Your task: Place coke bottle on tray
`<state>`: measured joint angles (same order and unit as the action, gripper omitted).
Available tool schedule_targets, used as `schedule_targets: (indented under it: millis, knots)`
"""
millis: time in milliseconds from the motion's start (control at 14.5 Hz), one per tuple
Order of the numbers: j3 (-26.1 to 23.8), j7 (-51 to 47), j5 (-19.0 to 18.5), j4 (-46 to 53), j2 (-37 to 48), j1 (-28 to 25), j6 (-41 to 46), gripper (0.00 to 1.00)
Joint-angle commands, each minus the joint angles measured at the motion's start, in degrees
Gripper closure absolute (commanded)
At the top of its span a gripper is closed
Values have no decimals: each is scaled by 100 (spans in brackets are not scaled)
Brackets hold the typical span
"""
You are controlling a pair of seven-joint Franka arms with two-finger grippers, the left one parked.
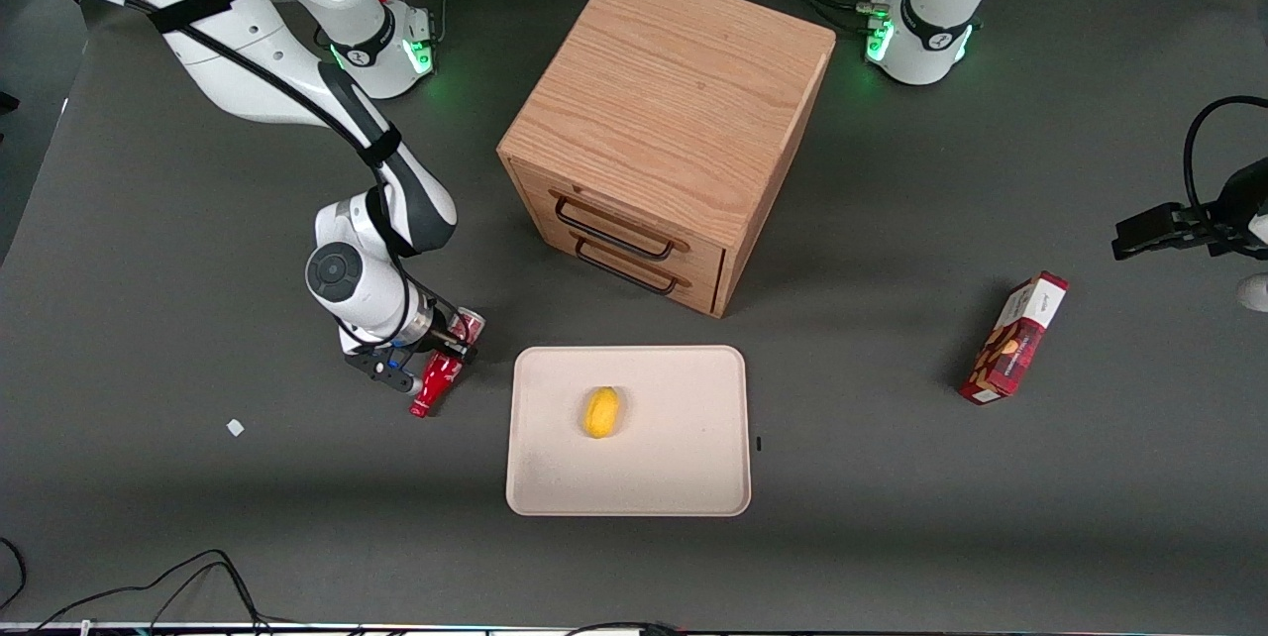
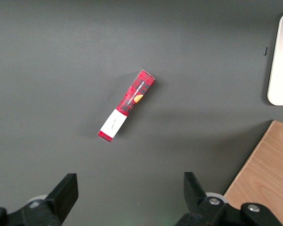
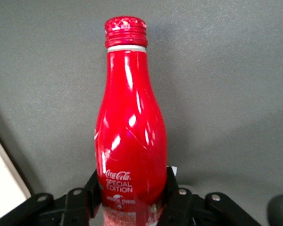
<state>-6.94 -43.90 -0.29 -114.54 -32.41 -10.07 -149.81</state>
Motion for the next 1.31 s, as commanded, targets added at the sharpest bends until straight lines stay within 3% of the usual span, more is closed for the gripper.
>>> schedule_targets:
  millis: [0, 277, 1038, 1245]
  knots:
    - [8, -145, -208, 73, 41, 48, -23, 100]
    - [8, -66, -226, 291, 392, 110, 809, 100]
    - [-18, 320, -42, 3119, 929, 286, 5406, 100]
    - [-1, 400, 90, 3710, 754, 295, 5787, 100]
